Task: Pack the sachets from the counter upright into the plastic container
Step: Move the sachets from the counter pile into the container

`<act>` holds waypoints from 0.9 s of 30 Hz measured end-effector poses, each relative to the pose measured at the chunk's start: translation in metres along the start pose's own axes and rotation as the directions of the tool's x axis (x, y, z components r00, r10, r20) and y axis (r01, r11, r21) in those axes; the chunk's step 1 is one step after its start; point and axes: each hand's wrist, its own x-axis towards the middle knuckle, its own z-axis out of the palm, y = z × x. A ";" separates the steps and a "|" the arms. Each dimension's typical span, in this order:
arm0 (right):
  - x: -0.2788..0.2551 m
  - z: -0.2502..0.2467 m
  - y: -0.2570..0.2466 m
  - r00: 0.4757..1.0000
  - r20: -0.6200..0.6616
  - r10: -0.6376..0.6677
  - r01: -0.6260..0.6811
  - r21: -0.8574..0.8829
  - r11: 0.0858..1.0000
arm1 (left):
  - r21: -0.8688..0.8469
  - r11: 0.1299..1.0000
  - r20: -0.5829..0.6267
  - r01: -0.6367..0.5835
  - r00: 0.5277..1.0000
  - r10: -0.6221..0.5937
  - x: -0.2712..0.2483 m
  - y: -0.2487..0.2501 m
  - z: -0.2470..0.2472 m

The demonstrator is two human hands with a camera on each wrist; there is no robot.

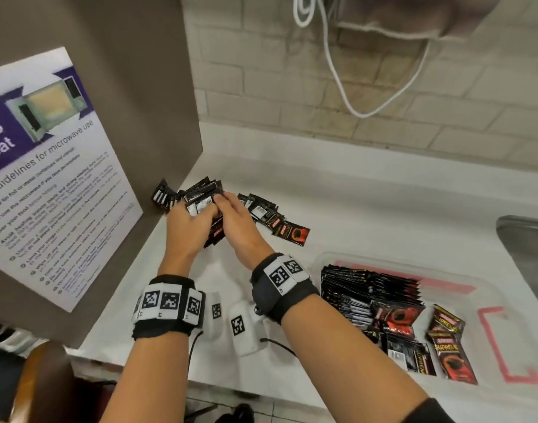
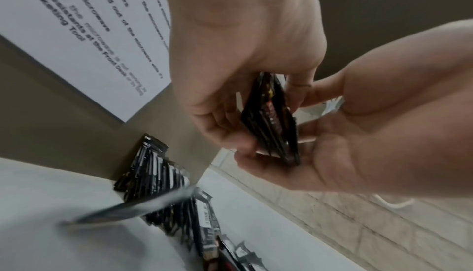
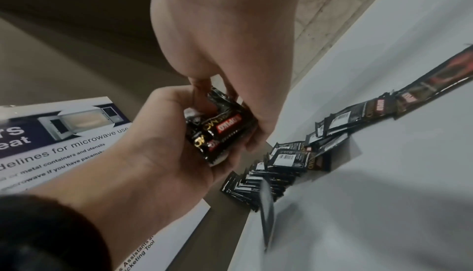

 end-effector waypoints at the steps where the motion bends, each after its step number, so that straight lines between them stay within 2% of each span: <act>1: -0.004 -0.003 0.000 1.000 0.016 0.008 -0.008 0.003 1.000 | -0.003 1.000 0.021 -0.007 1.000 0.007 -0.002 0.001 0.005; 4: -0.016 -0.011 -0.004 0.998 0.061 0.035 -0.037 0.025 0.999 | 0.016 0.999 0.077 -0.041 0.996 0.040 -0.008 0.006 0.016; 9: -0.038 -0.032 -0.023 0.990 0.141 0.025 -0.039 0.101 0.994 | -0.002 1.000 0.160 -0.022 0.987 0.022 -0.010 0.018 0.030; 11: -0.046 -0.047 -0.033 0.991 0.129 0.041 -0.055 0.106 0.993 | 0.020 0.999 0.187 -0.033 0.982 0.029 -0.008 0.027 0.033; 13: -0.056 -0.066 -0.046 0.993 0.110 0.035 -0.042 0.063 0.997 | 0.048 0.996 0.277 -0.069 0.959 0.053 -0.007 0.039 0.035; 14: -0.062 -0.077 -0.051 0.996 0.093 0.003 -0.006 0.032 0.999 | 0.056 0.993 0.363 -0.101 0.929 0.074 -0.008 0.045 0.037; 16: -0.073 -0.100 -0.059 0.994 0.053 -0.096 0.096 -0.004 0.995 | 0.073 0.980 0.554 -0.186 0.824 0.115 -0.013 0.059 0.041; 18: -0.088 -0.124 -0.068 0.977 0.054 -0.206 0.209 -0.062 0.976 | 0.109 0.963 0.671 -0.247 0.733 0.112 -0.023 0.073 0.049; 20: -0.103 -0.149 -0.074 0.955 0.086 -0.282 0.293 -0.161 0.942 | 0.170 0.933 0.749 -0.317 0.657 0.087 -0.036 0.088 0.061; 23: -0.125 -0.185 -0.074 0.956 0.079 -0.283 0.294 -0.242 0.925 | 0.233 0.870 0.840 -0.434 0.541 0.045 -0.057 0.104 0.084; 27: -0.155 -0.224 -0.062 0.960 0.020 -0.281 0.276 -0.267 0.923 | 0.269 0.791 0.900 -0.550 0.436 -0.002 -0.085 0.116 0.118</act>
